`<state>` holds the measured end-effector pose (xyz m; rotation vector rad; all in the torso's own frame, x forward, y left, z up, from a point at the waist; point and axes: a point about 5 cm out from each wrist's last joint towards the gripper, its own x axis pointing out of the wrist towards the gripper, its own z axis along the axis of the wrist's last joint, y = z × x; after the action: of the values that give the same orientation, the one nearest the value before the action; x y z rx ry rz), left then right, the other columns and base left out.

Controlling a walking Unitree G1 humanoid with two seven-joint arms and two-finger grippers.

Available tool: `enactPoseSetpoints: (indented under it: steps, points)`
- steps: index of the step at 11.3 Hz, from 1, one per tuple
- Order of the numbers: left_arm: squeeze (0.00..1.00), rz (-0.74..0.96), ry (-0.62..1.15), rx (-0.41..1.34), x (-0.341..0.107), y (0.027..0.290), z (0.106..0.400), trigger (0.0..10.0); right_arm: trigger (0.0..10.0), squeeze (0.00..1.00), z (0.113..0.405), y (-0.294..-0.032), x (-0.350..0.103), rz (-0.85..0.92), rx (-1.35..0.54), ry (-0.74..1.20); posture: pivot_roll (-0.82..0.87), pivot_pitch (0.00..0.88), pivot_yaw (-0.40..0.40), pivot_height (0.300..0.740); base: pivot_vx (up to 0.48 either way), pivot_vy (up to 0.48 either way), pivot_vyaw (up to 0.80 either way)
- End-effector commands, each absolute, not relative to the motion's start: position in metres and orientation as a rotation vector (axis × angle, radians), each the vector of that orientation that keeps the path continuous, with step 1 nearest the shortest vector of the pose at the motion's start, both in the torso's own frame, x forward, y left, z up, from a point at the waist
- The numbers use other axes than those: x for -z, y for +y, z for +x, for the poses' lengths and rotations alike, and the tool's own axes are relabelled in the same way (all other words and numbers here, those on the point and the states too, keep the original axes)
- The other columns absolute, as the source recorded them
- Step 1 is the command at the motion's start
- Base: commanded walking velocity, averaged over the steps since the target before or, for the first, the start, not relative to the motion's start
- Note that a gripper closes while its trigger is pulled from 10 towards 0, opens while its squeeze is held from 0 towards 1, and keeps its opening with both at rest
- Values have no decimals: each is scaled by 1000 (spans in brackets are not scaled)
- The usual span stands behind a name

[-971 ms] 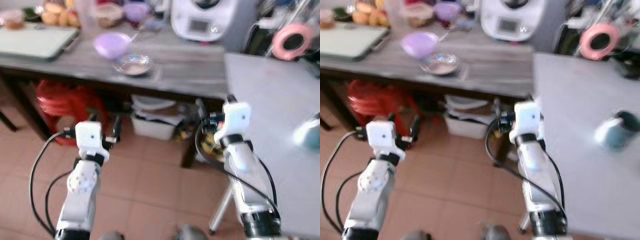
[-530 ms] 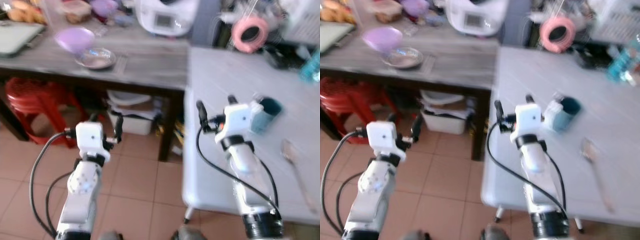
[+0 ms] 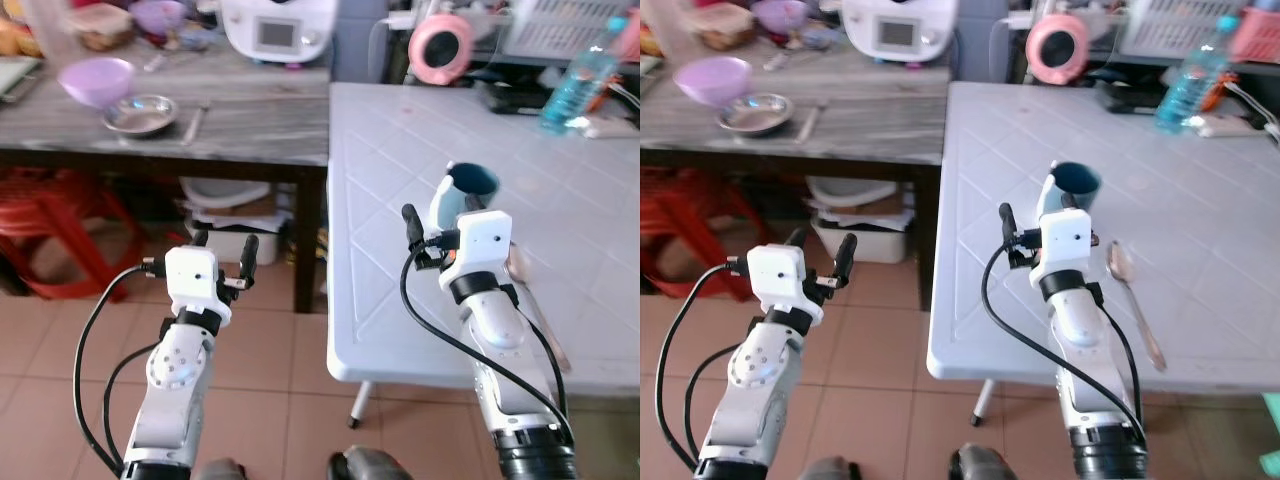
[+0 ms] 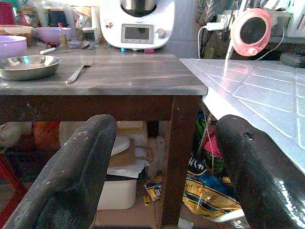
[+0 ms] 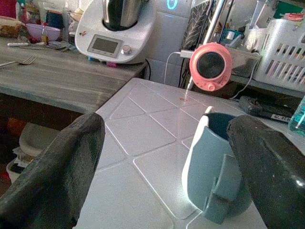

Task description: Setting the table

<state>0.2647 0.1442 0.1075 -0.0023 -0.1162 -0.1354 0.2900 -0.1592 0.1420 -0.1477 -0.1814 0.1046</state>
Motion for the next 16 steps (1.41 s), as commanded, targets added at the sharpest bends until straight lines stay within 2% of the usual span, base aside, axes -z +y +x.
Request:
enactPoseSetpoints:
  steps: [1,6,12,16]
  points:
    - [0,2,-120,133,-109,145,264,10000,10000,0,291,-158,-145,-143,-113,-186,-40,102,-29,740,0,0,0]
    - [0,3,-116,137,-108,145,260,10000,10000,0,288,-158,-140,-141,-122,-163,-34,114,-37,740,0,-321,-83]
    - [0,3,-99,90,-106,150,259,10000,10000,0,288,-157,-140,-143,-122,-161,-32,126,-35,740,0,0,-70]
    - [0,-14,-82,191,-105,157,250,10000,10000,0,271,-165,-135,-195,-76,-150,-30,155,-36,740,0,0,0]
